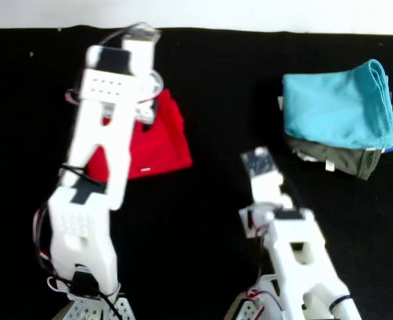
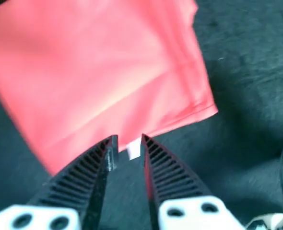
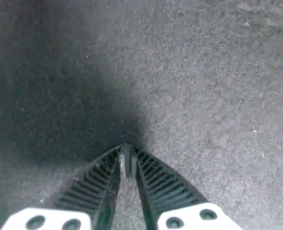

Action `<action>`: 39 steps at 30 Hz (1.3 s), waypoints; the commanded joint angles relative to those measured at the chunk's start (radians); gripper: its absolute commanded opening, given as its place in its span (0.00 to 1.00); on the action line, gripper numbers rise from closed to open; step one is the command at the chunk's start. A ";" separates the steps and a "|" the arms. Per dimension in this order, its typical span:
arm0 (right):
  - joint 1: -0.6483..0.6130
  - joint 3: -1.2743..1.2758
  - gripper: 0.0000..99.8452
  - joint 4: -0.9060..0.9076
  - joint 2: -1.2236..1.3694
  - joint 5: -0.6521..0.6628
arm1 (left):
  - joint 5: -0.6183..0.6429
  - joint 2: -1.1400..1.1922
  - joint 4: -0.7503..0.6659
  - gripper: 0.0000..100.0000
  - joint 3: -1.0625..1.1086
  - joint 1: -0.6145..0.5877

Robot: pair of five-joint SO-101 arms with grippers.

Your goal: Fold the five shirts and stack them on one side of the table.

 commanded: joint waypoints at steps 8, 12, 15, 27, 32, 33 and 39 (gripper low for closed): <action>-0.088 -0.783 0.06 0.257 0.286 -0.006 | -0.063 -0.463 -0.222 0.09 0.742 -0.179; -0.163 -1.004 0.06 0.302 0.453 -0.071 | -0.060 -0.595 -0.500 0.09 1.106 -0.246; -0.225 -1.196 0.11 0.352 0.562 -0.170 | -0.058 -0.664 -0.634 0.09 1.276 -0.271; -0.395 -1.747 0.23 0.463 1.053 -0.399 | 0.018 -0.705 -0.686 0.09 1.356 -0.274; -0.440 -1.905 0.26 0.493 1.210 -0.462 | 0.018 -0.705 -0.568 0.09 1.268 -0.272; -0.447 -1.931 0.29 0.503 1.239 -0.479 | 0.018 -0.705 -0.566 0.09 1.260 -0.272; -0.460 -2.068 0.34 0.529 1.392 -0.551 | 0.018 -0.705 -0.557 0.09 1.202 -0.271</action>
